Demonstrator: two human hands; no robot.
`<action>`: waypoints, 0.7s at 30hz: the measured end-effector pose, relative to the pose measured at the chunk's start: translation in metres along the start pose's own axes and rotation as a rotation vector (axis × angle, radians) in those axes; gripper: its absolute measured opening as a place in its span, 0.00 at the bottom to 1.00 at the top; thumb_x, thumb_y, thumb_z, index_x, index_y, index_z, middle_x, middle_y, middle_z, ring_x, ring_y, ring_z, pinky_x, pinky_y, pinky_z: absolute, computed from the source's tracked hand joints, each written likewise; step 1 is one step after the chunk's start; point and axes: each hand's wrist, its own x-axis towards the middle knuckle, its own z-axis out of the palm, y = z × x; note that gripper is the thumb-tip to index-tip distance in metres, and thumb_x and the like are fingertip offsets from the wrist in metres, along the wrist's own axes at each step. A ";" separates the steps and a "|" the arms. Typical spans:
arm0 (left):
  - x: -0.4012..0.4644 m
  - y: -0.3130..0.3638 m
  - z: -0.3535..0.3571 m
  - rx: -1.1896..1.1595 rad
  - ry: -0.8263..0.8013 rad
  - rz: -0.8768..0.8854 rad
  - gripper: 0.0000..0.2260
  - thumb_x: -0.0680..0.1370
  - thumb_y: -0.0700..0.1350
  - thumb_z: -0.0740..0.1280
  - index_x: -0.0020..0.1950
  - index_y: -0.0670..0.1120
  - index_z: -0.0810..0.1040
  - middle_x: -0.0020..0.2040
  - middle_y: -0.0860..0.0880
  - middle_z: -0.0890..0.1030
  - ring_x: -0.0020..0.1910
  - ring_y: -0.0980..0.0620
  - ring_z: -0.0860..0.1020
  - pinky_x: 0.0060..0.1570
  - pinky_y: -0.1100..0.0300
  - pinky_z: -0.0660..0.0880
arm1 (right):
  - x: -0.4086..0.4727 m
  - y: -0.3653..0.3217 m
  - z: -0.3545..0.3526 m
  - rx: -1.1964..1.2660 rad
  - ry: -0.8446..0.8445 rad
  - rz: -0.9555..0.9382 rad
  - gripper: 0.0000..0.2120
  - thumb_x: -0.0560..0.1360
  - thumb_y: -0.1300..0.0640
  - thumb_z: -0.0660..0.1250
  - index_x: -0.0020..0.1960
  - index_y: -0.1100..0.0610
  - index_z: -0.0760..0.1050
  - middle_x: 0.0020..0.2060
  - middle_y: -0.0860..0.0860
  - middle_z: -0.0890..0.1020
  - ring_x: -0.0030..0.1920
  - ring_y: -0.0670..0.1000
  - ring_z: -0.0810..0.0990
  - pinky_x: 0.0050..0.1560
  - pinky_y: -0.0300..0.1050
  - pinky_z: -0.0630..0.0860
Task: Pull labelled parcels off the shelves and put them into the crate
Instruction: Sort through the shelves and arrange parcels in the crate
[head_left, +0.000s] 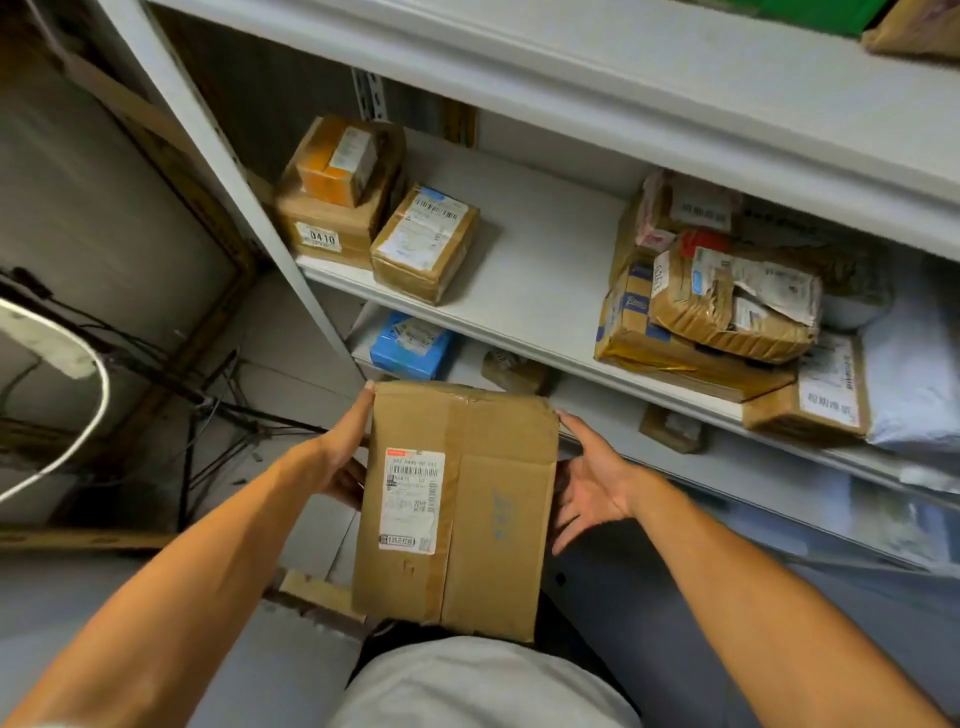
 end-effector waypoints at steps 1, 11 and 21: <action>0.003 -0.005 -0.006 -0.055 -0.010 -0.007 0.62 0.57 0.87 0.49 0.77 0.45 0.66 0.61 0.31 0.78 0.55 0.32 0.80 0.49 0.38 0.80 | 0.001 -0.004 0.002 0.020 -0.006 -0.004 0.65 0.59 0.23 0.71 0.83 0.47 0.42 0.78 0.69 0.52 0.74 0.78 0.57 0.61 0.85 0.62; -0.018 -0.035 -0.053 -0.176 -0.087 0.142 0.35 0.54 0.59 0.68 0.57 0.42 0.77 0.59 0.38 0.81 0.57 0.37 0.78 0.68 0.40 0.69 | 0.019 -0.031 0.036 0.042 -0.092 -0.200 0.55 0.53 0.17 0.68 0.75 0.39 0.65 0.75 0.60 0.67 0.71 0.73 0.66 0.56 0.85 0.67; -0.017 -0.091 -0.050 -0.501 0.029 0.124 0.37 0.62 0.80 0.63 0.39 0.45 0.78 0.38 0.39 0.79 0.40 0.43 0.79 0.47 0.47 0.74 | 0.039 -0.029 0.089 -0.281 0.123 -0.427 0.43 0.55 0.34 0.75 0.66 0.46 0.67 0.64 0.63 0.76 0.58 0.60 0.78 0.51 0.53 0.77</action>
